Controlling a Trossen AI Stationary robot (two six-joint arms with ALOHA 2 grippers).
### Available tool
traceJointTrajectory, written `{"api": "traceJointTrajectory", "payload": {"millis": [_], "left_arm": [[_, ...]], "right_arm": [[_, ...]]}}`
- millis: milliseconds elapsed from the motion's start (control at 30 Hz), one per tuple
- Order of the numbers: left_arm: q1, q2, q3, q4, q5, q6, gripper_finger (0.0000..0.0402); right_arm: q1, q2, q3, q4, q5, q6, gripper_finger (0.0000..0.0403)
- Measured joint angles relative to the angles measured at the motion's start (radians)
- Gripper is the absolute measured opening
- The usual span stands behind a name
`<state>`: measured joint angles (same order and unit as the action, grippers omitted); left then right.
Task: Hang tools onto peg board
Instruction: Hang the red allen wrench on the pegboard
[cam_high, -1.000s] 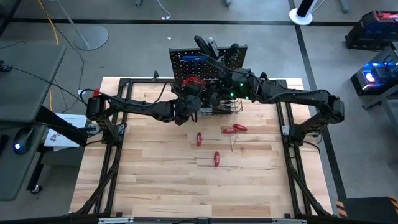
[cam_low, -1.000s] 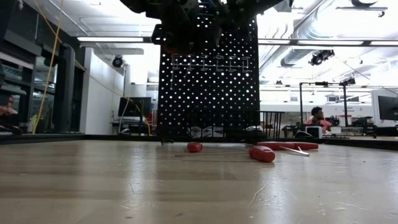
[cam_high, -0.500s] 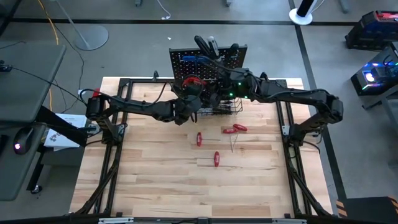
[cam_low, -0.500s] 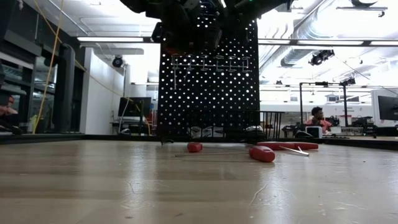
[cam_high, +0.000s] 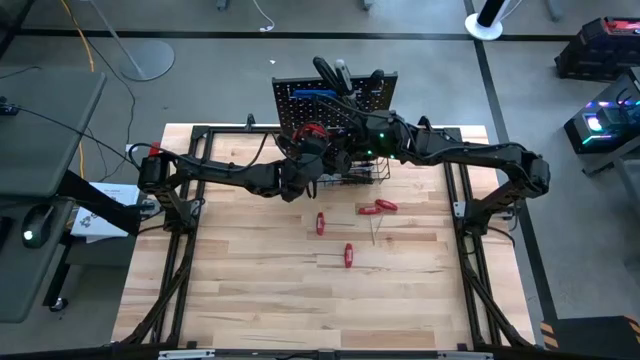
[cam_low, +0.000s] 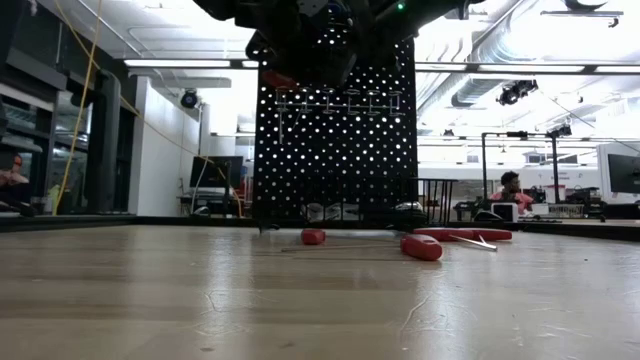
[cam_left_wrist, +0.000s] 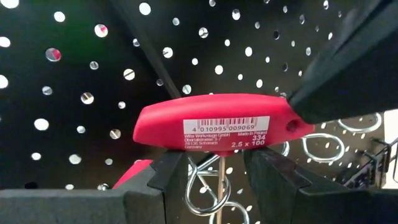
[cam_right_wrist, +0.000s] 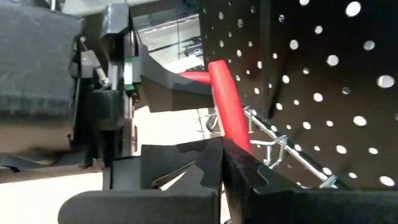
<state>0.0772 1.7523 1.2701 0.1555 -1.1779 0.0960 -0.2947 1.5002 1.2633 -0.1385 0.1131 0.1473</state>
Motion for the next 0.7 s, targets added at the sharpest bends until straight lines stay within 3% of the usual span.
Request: {"api": "traceJointTrajectory", "payload": {"millis": [700], "left_arm": [[-0.094,-0.006,-0.001,0.008,0.005,0.21,0.0148]], "right_arm": [[-0.046,0.0,0.0,0.0,-0.06,-0.044,0.0]]}}
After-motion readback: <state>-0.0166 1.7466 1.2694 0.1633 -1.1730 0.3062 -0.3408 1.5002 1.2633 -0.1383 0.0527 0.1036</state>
